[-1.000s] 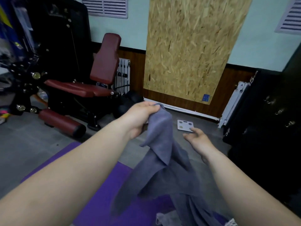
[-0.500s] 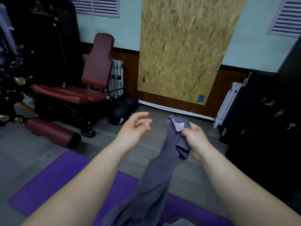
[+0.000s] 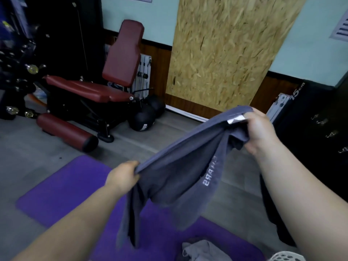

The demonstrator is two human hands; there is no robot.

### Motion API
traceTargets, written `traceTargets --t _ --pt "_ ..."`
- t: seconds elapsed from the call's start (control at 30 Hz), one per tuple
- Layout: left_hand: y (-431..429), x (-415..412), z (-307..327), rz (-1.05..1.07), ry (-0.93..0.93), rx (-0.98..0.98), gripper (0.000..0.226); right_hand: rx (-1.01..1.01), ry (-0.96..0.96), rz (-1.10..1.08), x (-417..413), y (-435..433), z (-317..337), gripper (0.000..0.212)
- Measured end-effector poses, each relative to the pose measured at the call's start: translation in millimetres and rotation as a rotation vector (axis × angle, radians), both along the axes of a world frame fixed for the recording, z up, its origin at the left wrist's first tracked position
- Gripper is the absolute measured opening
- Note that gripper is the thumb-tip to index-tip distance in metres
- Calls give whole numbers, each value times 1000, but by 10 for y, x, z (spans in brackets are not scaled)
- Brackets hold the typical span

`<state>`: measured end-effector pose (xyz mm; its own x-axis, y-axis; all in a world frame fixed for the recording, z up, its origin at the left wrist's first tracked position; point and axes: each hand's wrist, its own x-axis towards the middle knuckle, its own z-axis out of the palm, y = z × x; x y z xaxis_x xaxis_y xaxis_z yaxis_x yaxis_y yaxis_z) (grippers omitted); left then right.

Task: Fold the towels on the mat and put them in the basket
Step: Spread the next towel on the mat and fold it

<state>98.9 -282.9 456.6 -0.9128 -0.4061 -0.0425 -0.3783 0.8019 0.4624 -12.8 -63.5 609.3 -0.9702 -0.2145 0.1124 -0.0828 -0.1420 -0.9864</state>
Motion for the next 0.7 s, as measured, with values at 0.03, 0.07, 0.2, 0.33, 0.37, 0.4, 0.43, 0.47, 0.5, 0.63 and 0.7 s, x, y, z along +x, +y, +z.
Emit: traceTargets --t 0.03,0.07,0.2,0.33,0.37,0.4,0.43,0.47,0.5,0.63,0.7 --pt "-39 93 -31 45 14 -13 19 14 -5 -19 9 58 -11 54" --pt "-78 160 -47 96 48 19 10 44 -8 -31 33 100 -23 54" --pt "-134 248 14 145 237 260 19 256 -59 -89 140 253 -169 38" --pt "119 293 297 41 413 418 25 597 -41 -113 305 317 -406 40" --pt "182 306 371 21 451 432 28 698 -3 -65 363 295 -479 44" --pt "244 319 433 -4 474 448 30 766 38 33 449 245 -547 51" --pt "303 331 491 -28 486 467 31 788 70 160 558 176 -613 59" --pt "362 339 548 -58 493 485 31 789 91 291 676 81 -674 67" --pt "427 354 608 -94 497 499 32 790 109 398 787 -25 -736 69" --pt "512 459 709 -198 498 498 33 785 304 377 1065 -418 -872 15" --pt "347 514 674 -193 464 400 25 739 345 307 1061 -510 -858 26"
